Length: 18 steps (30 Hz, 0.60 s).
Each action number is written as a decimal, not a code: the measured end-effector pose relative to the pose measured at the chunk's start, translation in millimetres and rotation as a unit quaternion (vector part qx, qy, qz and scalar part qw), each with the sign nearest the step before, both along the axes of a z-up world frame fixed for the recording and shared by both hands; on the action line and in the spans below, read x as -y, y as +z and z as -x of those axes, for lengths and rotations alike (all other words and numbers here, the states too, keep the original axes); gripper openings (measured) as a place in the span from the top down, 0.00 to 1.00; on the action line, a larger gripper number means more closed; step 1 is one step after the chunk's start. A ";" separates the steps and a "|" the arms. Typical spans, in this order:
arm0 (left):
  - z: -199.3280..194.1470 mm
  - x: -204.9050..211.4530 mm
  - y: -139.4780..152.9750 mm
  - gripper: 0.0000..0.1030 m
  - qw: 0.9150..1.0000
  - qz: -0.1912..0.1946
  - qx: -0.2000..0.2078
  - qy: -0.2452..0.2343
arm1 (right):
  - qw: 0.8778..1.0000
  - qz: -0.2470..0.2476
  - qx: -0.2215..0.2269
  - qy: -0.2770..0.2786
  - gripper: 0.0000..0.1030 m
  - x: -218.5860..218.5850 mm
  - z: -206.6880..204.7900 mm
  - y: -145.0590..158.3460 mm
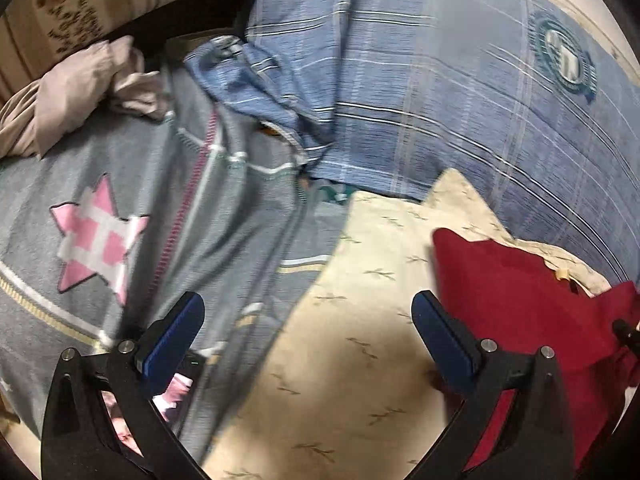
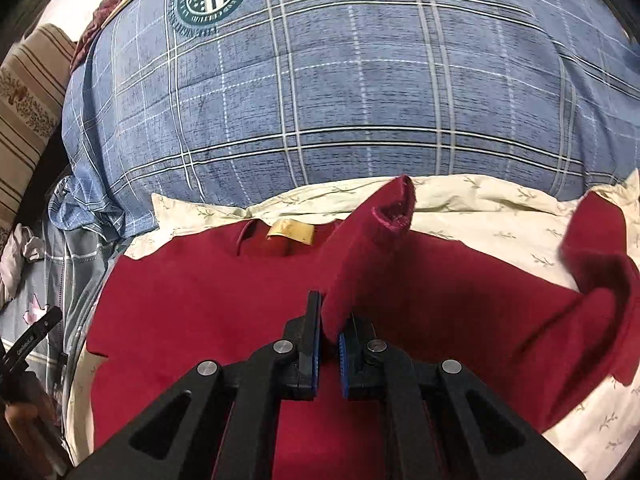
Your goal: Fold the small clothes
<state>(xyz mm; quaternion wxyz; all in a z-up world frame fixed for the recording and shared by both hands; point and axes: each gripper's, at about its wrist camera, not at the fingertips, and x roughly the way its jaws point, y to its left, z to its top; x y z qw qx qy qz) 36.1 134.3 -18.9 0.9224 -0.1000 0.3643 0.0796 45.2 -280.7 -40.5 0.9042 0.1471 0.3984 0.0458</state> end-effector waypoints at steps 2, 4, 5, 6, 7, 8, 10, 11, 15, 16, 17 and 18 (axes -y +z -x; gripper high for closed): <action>0.4 8.7 -0.6 0.00 1.000 0.002 0.003 -0.014 | 1.000 -0.006 -0.004 -0.010 0.86 2.7 2.6 -3.2; -2.6 21.5 -3.7 0.00 0.999 0.002 -0.003 -0.035 | 0.999 -0.001 -0.033 -0.015 0.76 9.6 4.4 -12.3; -4.9 28.5 -5.6 0.00 0.999 -0.003 -0.008 -0.045 | 0.999 0.004 -0.036 -0.024 0.76 13.3 6.7 -13.1; -6.3 34.8 -7.6 0.00 0.998 -0.010 -0.014 -0.054 | 0.999 0.006 -0.033 -0.038 0.76 23.3 12.5 -12.9; -7.4 40.0 -8.8 0.00 0.998 -0.016 -0.018 -0.060 | 0.998 0.005 -0.029 -0.047 0.75 30.0 16.6 -11.4; -9.1 46.3 -10.7 0.00 0.997 -0.023 -0.023 -0.068 | 0.998 -0.008 -0.022 -0.063 0.69 42.9 19.7 -8.7; -10.1 52.3 -11.6 0.00 0.997 -0.026 -0.022 -0.071 | 0.997 -0.022 -0.008 -0.077 0.51 60.9 20.5 -8.2; -10.5 54.2 -11.8 0.00 0.997 -0.024 -0.019 -0.071 | 0.996 -0.033 -0.010 -0.079 0.42 66.7 14.0 -9.4; -15.7 59.7 -18.4 0.00 0.997 -0.026 -0.023 -0.072 | 0.996 -0.044 -0.048 -0.052 0.42 61.0 -17.6 -35.1; -17.4 61.6 -21.7 0.00 0.996 -0.029 -0.029 -0.073 | 0.996 -0.035 -0.068 -0.041 0.48 55.9 -27.9 -44.3; -19.4 61.4 -24.2 0.00 0.996 -0.031 -0.034 -0.073 | 0.996 -0.011 -0.075 -0.036 0.76 50.2 -31.7 -46.4; -19.9 62.1 -25.5 0.00 0.996 -0.032 -0.036 -0.074 | 0.997 0.012 -0.067 -0.033 0.91 46.2 -30.2 -43.6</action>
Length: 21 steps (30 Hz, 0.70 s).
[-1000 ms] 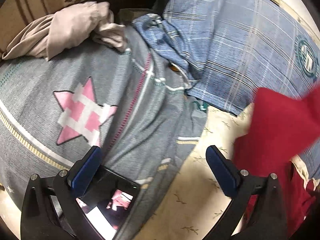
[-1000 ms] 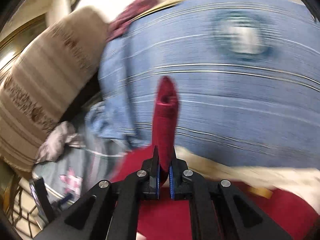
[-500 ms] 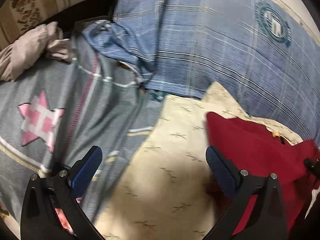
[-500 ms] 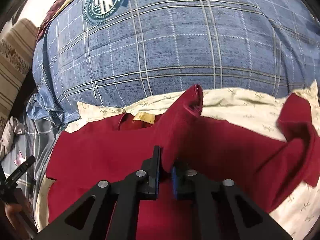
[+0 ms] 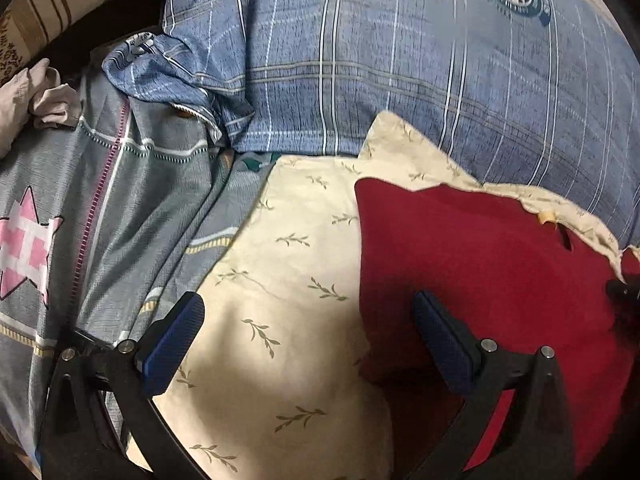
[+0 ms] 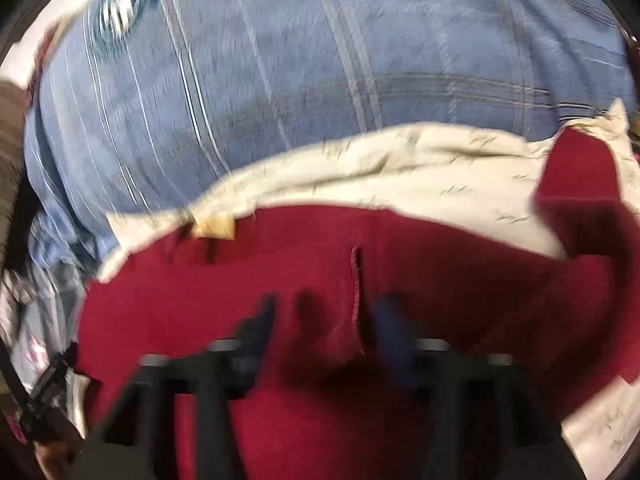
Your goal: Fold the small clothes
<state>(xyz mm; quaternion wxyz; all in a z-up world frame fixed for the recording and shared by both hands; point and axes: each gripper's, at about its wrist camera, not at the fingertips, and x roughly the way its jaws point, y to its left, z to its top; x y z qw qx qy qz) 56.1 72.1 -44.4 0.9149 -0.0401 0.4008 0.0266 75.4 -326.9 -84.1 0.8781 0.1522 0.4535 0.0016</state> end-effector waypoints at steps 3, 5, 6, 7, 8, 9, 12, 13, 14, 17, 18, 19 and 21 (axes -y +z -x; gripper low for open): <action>0.8 1.9 0.6 0.00 1.000 0.000 0.002 -0.004 | 0.999 0.032 0.040 -0.001 0.91 -1.6 13.2 15.3; -0.2 4.4 -0.7 0.00 1.000 -0.001 -0.001 -0.010 | 0.998 0.060 0.021 -0.015 0.91 2.4 8.6 9.2; -0.1 6.6 -1.9 0.00 1.000 -0.004 -0.005 -0.013 | 0.998 0.063 0.006 -0.021 0.90 6.6 5.3 4.3; 0.8 8.5 -2.2 0.00 1.000 -0.009 -0.005 -0.013 | 0.998 0.058 -0.001 -0.026 0.87 10.3 5.1 3.8; 2.3 9.5 -1.3 0.00 1.000 -0.012 -0.002 -0.014 | 0.998 0.051 0.004 -0.043 0.83 16.1 12.3 9.2; 4.1 9.9 0.7 0.00 1.000 -0.011 0.002 -0.015 | 0.997 0.048 0.019 -0.049 0.80 16.5 20.3 17.4; 7.8 9.0 7.5 0.00 1.000 -0.003 0.015 -0.015 | 0.997 0.046 0.064 -0.021 0.73 3.5 38.0 37.1; 8.6 8.8 9.8 0.00 1.000 0.000 0.021 -0.015 | 0.997 0.040 0.072 0.006 0.70 -6.6 42.3 39.4; 9.2 8.8 11.1 0.00 1.000 0.002 0.025 -0.014 | 0.997 0.029 0.068 0.026 0.66 -14.6 40.7 35.5; 3.5 12.7 4.0 0.00 1.000 -0.008 0.014 -0.015 | 0.998 0.009 -0.005 0.060 0.62 -33.0 19.6 -1.7; -0.2 14.4 -0.6 0.00 1.000 -0.013 0.001 -0.019 | 0.998 0.017 -0.019 0.059 0.61 -36.6 16.1 -9.9; -2.1 16.5 -5.2 0.00 1.000 -0.016 -0.010 -0.023 | 0.998 0.025 -0.003 0.059 0.61 -39.0 17.8 -6.6; 0.0 16.8 -4.8 0.00 0.999 -0.018 -0.010 -0.025 | 0.998 0.012 0.021 0.061 0.61 -31.0 30.8 13.4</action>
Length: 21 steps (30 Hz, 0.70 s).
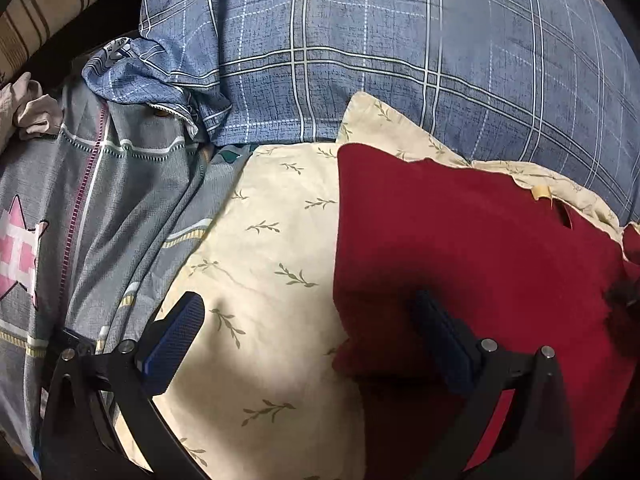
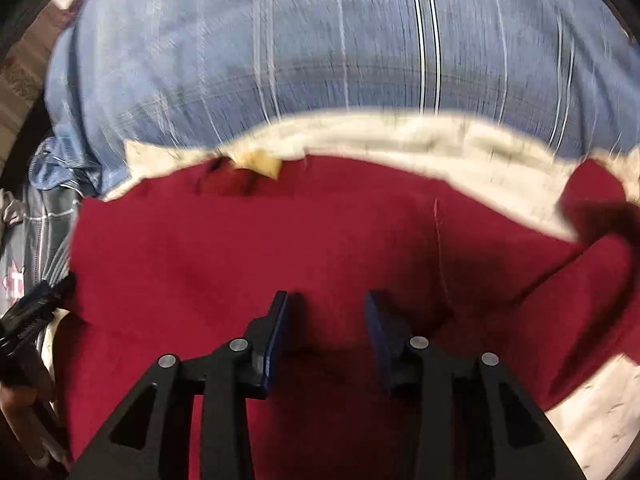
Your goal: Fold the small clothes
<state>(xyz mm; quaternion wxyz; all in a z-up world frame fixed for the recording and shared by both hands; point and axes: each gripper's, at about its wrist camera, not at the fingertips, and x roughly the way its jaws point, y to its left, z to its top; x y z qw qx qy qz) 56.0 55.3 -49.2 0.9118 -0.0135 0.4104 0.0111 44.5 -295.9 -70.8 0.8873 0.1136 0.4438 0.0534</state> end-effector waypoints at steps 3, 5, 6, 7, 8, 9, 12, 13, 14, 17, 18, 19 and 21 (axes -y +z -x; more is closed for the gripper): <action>3.9 -0.9 5.1 0.00 1.000 0.008 0.004 -0.004 | 0.998 0.017 0.046 -0.044 0.43 35.5 29.0 35.0; 6.9 -1.4 8.3 0.00 1.000 0.013 0.008 -0.006 | 0.994 0.016 0.072 -0.087 0.35 67.7 51.2 53.3; 8.2 -1.0 9.5 0.00 1.000 0.012 0.012 -0.006 | 0.990 0.009 0.085 -0.116 0.28 88.1 61.2 62.8; 8.8 -0.2 10.0 0.00 1.000 0.010 0.013 -0.005 | 0.986 0.008 0.092 -0.141 0.23 103.2 65.0 69.1; 9.1 0.3 9.6 0.00 1.000 0.008 0.013 -0.005 | 0.980 0.018 0.092 -0.175 0.12 124.1 64.5 75.3; 9.1 0.6 8.6 0.00 1.000 0.007 0.011 -0.004 | 0.977 0.033 0.079 -0.196 0.07 137.8 58.2 77.5; 8.6 1.0 8.1 0.00 1.000 0.006 0.011 -0.003 | 0.979 0.065 -0.011 -0.195 0.08 170.4 7.1 65.2; 8.8 1.2 8.5 0.00 1.000 0.005 0.012 -0.003 | 0.980 0.067 -0.026 -0.186 0.09 173.7 -10.1 58.6; 8.7 1.0 8.7 0.00 1.000 0.005 0.013 -0.003 | 0.980 0.075 -0.047 -0.176 0.09 174.9 -28.8 49.3; 6.2 1.8 6.5 0.00 1.000 0.004 0.011 -0.003 | 0.979 0.088 -0.129 -0.134 0.11 168.7 -67.1 9.6; 4.9 2.3 5.2 0.00 1.000 0.002 0.008 -0.004 | 0.978 0.088 -0.151 -0.117 0.11 166.7 -72.7 -1.3; 3.9 2.9 4.3 0.00 1.000 0.002 0.006 -0.005 | 0.974 0.096 -0.174 -0.105 0.14 164.3 -79.7 -14.7; 3.1 3.5 3.9 0.00 1.000 0.001 0.005 -0.007 | 0.960 0.155 -0.211 -0.100 0.51 163.6 -86.0 -35.8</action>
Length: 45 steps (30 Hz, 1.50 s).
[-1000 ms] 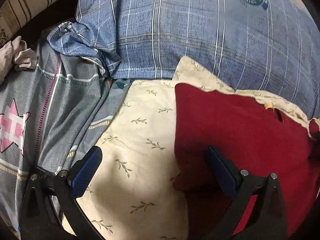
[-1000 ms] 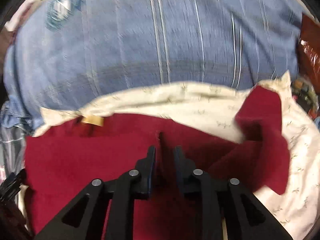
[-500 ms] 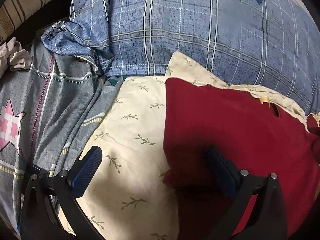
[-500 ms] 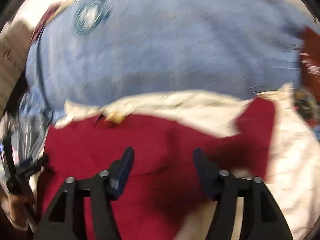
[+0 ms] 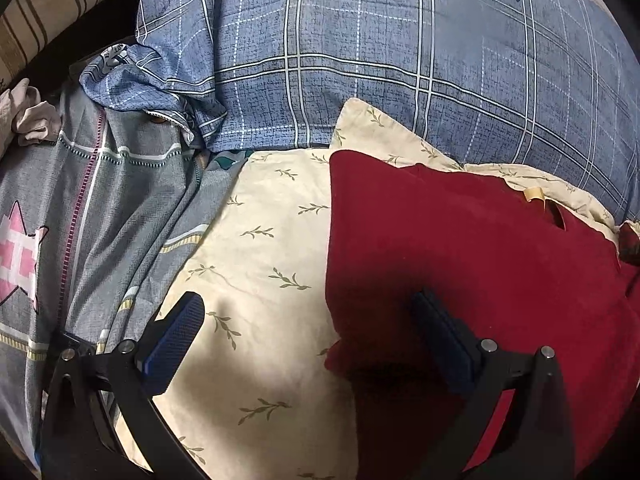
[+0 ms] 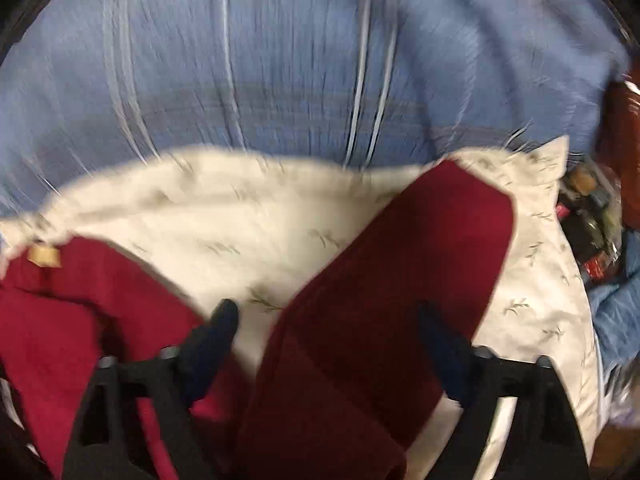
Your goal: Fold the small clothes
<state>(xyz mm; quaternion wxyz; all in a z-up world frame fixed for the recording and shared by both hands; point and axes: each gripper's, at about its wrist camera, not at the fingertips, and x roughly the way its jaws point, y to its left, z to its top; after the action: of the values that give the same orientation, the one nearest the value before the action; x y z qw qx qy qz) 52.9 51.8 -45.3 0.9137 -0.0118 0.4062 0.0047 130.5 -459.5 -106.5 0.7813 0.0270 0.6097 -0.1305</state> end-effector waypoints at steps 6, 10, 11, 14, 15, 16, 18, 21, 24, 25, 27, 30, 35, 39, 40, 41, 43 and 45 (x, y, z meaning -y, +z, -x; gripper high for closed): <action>2.4 -1.2 4.0 0.00 1.000 0.004 0.003 0.000 | 0.994 -0.021 0.102 -0.027 0.91 26.0 43.6 50.0; 7.8 -6.5 12.6 0.00 1.000 0.012 0.018 0.005 | 0.973 -0.082 0.211 -0.037 0.92 37.0 75.8 108.2; 9.2 -9.6 15.9 0.00 1.000 0.019 0.023 0.009 | 0.963 -0.112 0.244 -0.025 0.93 31.2 84.5 129.5; 13.0 -23.6 26.1 0.00 0.998 0.042 0.043 0.025 | 0.942 -0.158 0.295 0.041 0.93 -1.7 84.7 173.1; 13.5 -27.7 28.2 0.00 0.997 0.046 0.047 0.030 | 0.935 -0.170 0.305 0.066 0.93 -12.4 85.0 182.8; 13.2 -31.4 29.8 0.00 0.997 0.050 0.049 0.036 | 0.926 -0.185 0.313 0.098 0.93 -30.8 85.5 193.6; 12.2 -40.6 32.1 0.00 0.996 0.057 0.051 0.048 | 0.907 -0.212 0.318 0.176 0.93 -78.5 79.6 214.1; 12.2 -54.0 35.9 0.00 0.994 0.069 0.059 0.065 | 0.877 -0.250 0.311 0.268 0.93 -138.9 70.7 226.1; 12.2 -65.9 39.2 0.00 0.991 0.084 0.068 0.083 | 0.849 -0.256 0.312 0.341 0.93 -195.2 74.6 228.0; 12.4 -68.6 39.4 0.00 0.990 0.088 0.069 0.085 | 0.847 -0.249 0.311 0.352 0.93 -204.7 77.7 222.6; 10.4 -71.6 38.4 0.00 0.990 0.091 0.066 0.088 | 0.856 -0.230 0.285 0.366 0.87 -232.8 74.1 194.7; 8.4 -70.1 36.2 0.00 0.990 0.093 0.058 0.086 | 0.879 -0.199 0.197 0.387 0.65 -270.8 72.1 126.1; 10.6 -63.3 35.9 0.00 0.992 0.088 0.057 0.071 | 0.885 -0.153 0.141 0.418 0.54 -293.8 99.6 78.6; 9.8 -61.8 34.5 0.00 0.991 0.100 0.053 0.066 | 0.879 -0.188 0.193 0.393 0.38 -287.4 101.4 98.7; 10.5 -60.2 34.8 0.00 0.991 0.102 0.054 0.062 | 0.882 -0.191 0.212 0.376 0.36 -287.2 95.8 102.4; 11.0 -58.8 35.4 0.00 0.992 0.102 0.056 0.059 | 0.882 -0.199 0.222 0.365 0.34 -289.8 89.8 102.0; 11.9 -55.9 36.5 0.00 0.992 0.092 0.061 0.056 | 0.882 -0.221 0.227 0.350 0.34 -305.0 75.2 99.2; 10.3 -57.6 35.9 0.00 0.993 0.089 0.059 0.060 | 0.884 -0.228 0.220 0.344 0.35 -324.0 57.1 92.6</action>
<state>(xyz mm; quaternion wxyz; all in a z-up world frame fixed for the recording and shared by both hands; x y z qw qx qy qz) 42.6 109.4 -9.4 0.9296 -0.1172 0.3487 0.0223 73.4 -135.5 -13.9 0.8637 0.0208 0.4056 0.2984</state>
